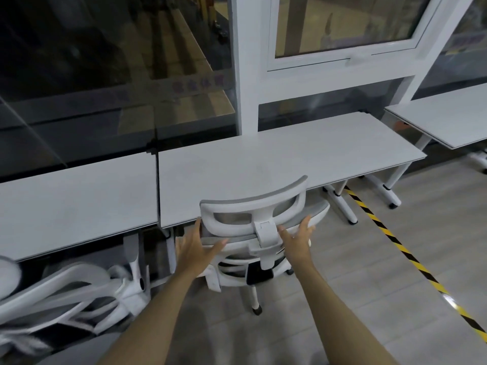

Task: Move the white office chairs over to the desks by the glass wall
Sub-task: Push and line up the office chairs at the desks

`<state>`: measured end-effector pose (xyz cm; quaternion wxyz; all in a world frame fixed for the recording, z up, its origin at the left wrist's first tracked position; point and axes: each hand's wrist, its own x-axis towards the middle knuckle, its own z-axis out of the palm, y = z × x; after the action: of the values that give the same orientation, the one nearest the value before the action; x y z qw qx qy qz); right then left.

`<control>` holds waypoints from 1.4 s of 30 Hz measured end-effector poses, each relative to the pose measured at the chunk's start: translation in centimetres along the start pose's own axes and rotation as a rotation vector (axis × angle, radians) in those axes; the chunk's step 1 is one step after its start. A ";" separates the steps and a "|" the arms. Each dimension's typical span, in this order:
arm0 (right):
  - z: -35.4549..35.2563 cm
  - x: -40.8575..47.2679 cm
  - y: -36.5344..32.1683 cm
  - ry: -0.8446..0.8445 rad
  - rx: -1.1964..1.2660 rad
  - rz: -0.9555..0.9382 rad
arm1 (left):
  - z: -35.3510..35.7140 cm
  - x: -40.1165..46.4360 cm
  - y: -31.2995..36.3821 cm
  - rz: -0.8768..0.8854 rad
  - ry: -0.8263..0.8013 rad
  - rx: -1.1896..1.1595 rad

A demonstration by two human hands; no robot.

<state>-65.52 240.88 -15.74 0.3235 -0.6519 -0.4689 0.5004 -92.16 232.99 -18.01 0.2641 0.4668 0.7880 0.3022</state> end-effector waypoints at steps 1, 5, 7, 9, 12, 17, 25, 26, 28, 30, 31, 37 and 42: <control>0.1 0.6 -0.1 0.009 -0.002 -0.003 | 0.1 0.5 0.1 0.007 0.007 0.001; -0.5 2.5 0.7 -0.001 0.026 -0.040 | 0.8 -0.1 1.9 0.056 0.108 0.083; -1.2 3.1 1.1 -0.006 0.019 -0.050 | 1.4 -0.5 2.2 0.058 0.130 0.099; -1.8 3.5 1.4 -0.014 0.011 -0.048 | 2.0 -0.6 2.4 0.053 0.132 0.108; -2.2 3.8 1.4 -0.016 0.022 -0.041 | 2.5 -0.9 2.8 0.058 0.136 0.135; -2.7 2.7 1.2 -0.035 -0.010 -0.033 | 2.6 -2.8 3.8 -0.034 0.111 0.139; -5.6 -2.9 3.0 -0.086 -0.064 -0.159 | 2.7 -8.7 4.4 -0.004 0.089 0.200; -6.0 -4.1 3.2 -0.089 -0.082 -0.192 | 2.3 -9.7 4.3 0.025 0.085 0.231; -6.8 -7.1 3.5 -0.081 -0.143 -0.213 | 1.4 -12.3 4.2 0.086 0.082 0.267; -7.7 -10.3 4.1 -0.036 -0.253 -0.199 | 0.2 -15.2 4.1 0.180 0.095 0.344; -8.0 -11.9 4.5 -0.017 -0.310 -0.202 | -0.5 -16.8 3.9 0.230 0.103 0.395; -9.6 -23.0 7.3 0.021 -0.603 -0.243 | -3.0 -25.7 1.5 0.449 0.095 0.505; -12.5 -32.1 9.4 0.036 -0.846 -0.278 | -2.8 -33.0 1.0 0.562 0.039 0.524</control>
<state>-52.78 208.20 -9.28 0.1005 -0.6665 -0.7098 0.2047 -79.52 203.18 -11.01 0.0276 0.7105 0.6847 0.1602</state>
